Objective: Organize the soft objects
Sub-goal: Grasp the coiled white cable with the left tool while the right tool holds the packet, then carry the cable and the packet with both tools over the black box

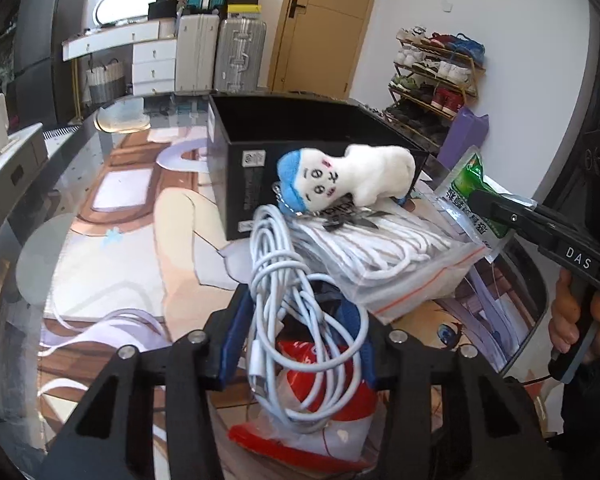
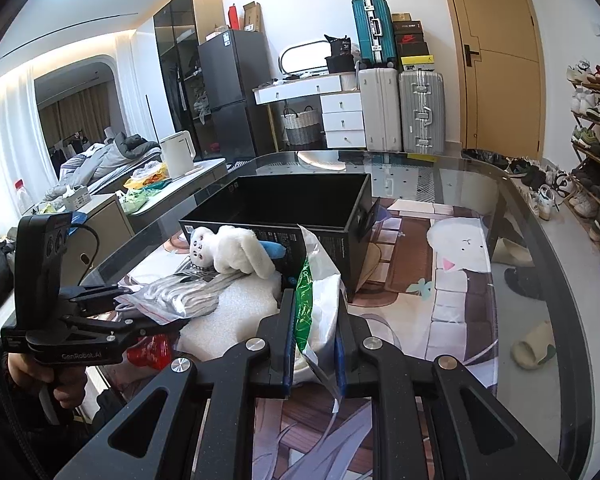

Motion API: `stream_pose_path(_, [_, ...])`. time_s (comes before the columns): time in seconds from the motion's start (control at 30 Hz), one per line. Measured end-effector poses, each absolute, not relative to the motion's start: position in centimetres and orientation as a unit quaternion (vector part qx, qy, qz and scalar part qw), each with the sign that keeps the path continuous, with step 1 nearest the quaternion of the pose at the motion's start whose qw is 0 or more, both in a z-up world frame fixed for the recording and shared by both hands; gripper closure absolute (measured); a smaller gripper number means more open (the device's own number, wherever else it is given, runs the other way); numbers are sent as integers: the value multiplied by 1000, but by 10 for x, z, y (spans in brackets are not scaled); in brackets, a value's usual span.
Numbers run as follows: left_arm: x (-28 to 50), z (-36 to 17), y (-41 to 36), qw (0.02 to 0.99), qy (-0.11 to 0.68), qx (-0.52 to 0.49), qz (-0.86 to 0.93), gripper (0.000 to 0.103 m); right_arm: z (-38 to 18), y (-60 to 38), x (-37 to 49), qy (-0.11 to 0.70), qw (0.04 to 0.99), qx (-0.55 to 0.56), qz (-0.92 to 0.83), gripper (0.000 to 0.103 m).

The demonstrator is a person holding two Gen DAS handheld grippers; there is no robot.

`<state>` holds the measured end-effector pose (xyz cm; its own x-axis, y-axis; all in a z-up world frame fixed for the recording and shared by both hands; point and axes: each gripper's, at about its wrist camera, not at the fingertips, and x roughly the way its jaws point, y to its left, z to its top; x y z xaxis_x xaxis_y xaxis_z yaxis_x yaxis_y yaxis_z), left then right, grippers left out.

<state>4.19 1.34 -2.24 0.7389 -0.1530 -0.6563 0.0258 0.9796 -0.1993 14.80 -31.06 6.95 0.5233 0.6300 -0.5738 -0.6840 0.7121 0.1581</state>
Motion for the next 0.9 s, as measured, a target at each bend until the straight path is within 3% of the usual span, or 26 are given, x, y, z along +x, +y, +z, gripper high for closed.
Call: stream_pose_path(0.9, [21,21,50,957,269,-113,-4,62,88,-302,137,281,872,-51,397,88])
